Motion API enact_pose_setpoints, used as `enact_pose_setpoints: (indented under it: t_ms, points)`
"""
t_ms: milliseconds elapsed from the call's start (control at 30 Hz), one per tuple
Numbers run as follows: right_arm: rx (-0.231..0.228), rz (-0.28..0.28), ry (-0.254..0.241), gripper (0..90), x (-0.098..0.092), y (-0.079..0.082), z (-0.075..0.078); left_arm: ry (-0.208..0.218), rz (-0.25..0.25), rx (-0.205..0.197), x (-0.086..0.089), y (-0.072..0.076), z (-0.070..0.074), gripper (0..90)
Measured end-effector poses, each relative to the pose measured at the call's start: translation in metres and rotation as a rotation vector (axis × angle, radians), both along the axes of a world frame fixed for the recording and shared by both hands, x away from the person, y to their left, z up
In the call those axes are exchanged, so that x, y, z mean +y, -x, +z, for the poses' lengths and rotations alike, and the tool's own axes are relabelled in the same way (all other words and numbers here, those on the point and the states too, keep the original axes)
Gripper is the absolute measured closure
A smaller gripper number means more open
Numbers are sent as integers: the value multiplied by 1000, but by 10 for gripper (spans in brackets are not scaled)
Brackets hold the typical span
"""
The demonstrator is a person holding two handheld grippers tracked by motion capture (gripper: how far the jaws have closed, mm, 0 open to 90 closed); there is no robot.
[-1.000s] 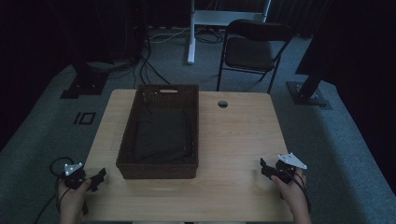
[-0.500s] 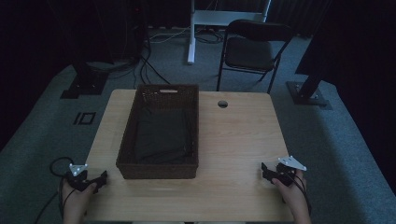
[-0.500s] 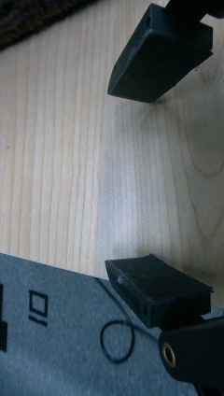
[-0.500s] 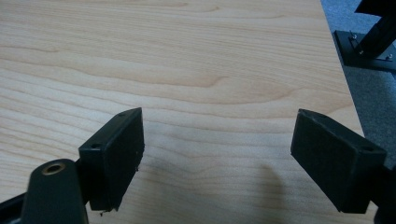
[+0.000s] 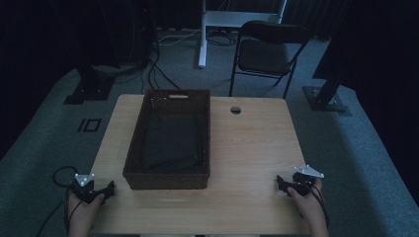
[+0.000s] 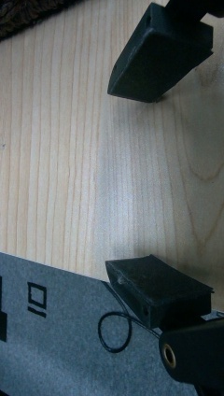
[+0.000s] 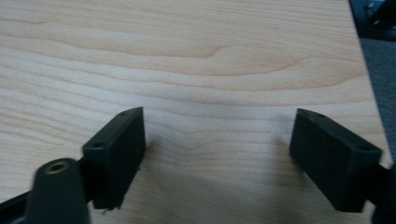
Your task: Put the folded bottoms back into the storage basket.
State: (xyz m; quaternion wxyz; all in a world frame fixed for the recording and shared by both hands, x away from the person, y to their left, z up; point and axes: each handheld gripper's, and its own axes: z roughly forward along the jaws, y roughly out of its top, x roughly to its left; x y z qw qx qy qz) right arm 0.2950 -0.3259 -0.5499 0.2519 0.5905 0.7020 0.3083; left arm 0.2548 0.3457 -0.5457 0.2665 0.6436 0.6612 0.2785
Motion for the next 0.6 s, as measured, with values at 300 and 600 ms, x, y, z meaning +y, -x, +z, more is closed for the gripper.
enact_pose_setpoints:
  t_ms: [300,600]
  points:
    - [10,10,-1,126,2,-2,0,-2,-47,18,-1,-4,-1,66]
    - [11,16,-1,120,3,-5,0,-2,-63,23,-1,-6,-1,39]
